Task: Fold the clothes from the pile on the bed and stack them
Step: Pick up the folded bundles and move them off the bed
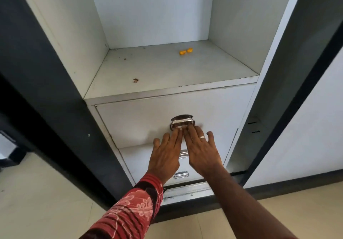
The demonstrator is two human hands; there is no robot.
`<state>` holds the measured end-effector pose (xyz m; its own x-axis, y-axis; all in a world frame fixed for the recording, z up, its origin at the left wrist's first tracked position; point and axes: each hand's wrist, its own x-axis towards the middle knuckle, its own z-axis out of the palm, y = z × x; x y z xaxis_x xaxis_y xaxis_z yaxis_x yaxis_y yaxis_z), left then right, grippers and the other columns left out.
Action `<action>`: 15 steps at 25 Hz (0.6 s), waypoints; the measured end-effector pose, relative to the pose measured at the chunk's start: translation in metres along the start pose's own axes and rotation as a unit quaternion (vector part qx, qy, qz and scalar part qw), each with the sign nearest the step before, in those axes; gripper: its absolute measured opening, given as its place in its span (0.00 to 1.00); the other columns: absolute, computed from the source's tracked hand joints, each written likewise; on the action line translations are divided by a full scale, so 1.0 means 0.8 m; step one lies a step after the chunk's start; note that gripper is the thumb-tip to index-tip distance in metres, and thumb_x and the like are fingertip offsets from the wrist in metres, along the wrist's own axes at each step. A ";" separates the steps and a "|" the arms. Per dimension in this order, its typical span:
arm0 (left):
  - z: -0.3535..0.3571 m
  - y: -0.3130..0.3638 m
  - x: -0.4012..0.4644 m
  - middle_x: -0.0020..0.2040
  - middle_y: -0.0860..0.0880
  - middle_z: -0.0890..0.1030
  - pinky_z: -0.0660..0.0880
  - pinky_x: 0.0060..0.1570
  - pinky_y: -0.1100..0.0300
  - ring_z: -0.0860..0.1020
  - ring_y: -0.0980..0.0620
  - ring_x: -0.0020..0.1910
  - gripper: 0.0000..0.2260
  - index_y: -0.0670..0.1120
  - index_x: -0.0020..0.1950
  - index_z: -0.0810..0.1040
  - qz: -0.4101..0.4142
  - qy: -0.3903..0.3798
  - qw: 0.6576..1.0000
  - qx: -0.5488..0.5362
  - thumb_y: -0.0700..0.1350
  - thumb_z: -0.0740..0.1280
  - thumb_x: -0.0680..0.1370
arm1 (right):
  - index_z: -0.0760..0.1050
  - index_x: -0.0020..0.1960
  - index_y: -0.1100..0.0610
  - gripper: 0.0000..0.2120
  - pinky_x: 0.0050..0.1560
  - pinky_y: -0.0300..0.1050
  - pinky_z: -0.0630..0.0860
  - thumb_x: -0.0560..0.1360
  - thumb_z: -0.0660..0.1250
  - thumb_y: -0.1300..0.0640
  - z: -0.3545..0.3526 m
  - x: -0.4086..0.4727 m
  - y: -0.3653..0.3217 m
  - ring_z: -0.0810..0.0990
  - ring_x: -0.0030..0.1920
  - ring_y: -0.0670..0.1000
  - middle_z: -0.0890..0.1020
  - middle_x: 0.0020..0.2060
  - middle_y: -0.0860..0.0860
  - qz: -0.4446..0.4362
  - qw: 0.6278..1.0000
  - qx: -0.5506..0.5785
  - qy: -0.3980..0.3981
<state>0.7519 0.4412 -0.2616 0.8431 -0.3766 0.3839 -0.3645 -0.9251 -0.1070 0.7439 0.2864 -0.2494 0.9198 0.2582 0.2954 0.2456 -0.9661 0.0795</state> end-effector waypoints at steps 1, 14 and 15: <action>-0.005 0.006 0.006 0.72 0.44 0.72 0.71 0.50 0.47 0.74 0.43 0.57 0.42 0.42 0.79 0.64 -0.019 0.015 1.000 -0.006 0.37 0.71 0.65 | 0.72 0.74 0.59 0.30 0.62 0.64 0.75 0.72 0.58 0.59 -0.003 0.005 0.001 0.74 0.69 0.61 0.75 0.71 0.59 0.001 1.000 0.002 0.011; -0.021 0.027 -0.018 0.81 0.45 0.64 0.52 0.80 0.44 0.49 0.48 0.81 0.39 0.42 0.81 0.61 -0.048 0.038 0.984 -0.165 0.39 0.74 0.72 | 0.78 0.63 0.70 0.24 0.64 0.60 0.79 0.70 0.66 0.59 -0.032 -0.004 -0.020 0.82 0.57 0.65 0.83 0.55 0.64 -0.030 0.996 0.089 -0.007; -0.029 0.029 -0.020 0.81 0.45 0.62 0.53 0.80 0.43 0.48 0.48 0.81 0.39 0.43 0.81 0.60 -0.042 0.029 0.982 -0.184 0.39 0.73 0.73 | 0.80 0.61 0.68 0.24 0.60 0.58 0.80 0.68 0.73 0.57 -0.046 -0.010 -0.023 0.83 0.55 0.64 0.83 0.54 0.63 -0.028 0.996 0.084 0.000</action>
<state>0.7208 0.4270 -0.2492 0.8566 -0.2863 0.4293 -0.4216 -0.8680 0.2623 0.7209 0.3022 -0.2180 0.9029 0.3122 0.2954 0.3450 -0.9364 -0.0649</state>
